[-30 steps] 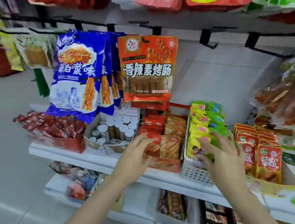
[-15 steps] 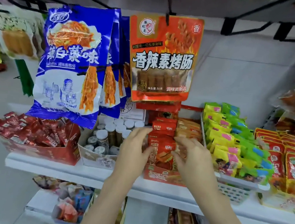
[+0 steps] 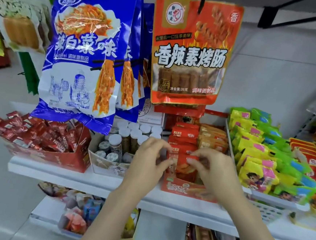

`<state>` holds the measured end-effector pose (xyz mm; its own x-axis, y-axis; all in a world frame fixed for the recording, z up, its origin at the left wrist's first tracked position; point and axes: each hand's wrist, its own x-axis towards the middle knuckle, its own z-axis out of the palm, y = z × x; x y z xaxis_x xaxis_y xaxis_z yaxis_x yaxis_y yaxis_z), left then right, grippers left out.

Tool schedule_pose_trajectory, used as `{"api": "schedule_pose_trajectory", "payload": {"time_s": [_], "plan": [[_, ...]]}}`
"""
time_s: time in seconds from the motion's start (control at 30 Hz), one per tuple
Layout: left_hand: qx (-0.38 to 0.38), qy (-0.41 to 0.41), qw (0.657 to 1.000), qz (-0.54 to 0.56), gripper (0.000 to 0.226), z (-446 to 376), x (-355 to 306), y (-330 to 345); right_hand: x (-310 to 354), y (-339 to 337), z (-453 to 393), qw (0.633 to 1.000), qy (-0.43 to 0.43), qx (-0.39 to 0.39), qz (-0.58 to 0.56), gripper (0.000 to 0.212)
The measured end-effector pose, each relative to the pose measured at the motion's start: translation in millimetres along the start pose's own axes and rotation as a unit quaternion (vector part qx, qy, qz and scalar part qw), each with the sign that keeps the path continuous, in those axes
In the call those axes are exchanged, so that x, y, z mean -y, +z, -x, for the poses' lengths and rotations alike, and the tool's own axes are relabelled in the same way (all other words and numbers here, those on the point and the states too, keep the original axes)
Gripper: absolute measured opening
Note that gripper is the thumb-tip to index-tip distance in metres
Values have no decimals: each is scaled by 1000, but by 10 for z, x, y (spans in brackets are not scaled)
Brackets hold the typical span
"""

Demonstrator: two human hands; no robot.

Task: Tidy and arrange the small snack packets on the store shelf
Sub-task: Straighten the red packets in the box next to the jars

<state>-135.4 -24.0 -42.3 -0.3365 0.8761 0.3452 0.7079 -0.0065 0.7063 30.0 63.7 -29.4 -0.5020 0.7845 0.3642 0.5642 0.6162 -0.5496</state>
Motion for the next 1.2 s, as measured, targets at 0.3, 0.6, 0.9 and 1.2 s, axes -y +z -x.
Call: {"api": "schedule_pose_trajectory", "payload": {"time_s": [0.3,0.6,0.9,1.2], "plan": [[109,-158,900,391,27,172,-334,-165,221,-631,-88,932,98,-55,-344,6],[137,-132,879,436,35,276,-370,-214,276,-589,-117,868,200,-67,-449,9],[162,-123,864,461,47,332,-361,-327,277,-607,-143,855,216,-46,-469,13],[212,-280,701,620,59,245,-628,-73,221,-583,-147,763,179,46,-619,35]]}}
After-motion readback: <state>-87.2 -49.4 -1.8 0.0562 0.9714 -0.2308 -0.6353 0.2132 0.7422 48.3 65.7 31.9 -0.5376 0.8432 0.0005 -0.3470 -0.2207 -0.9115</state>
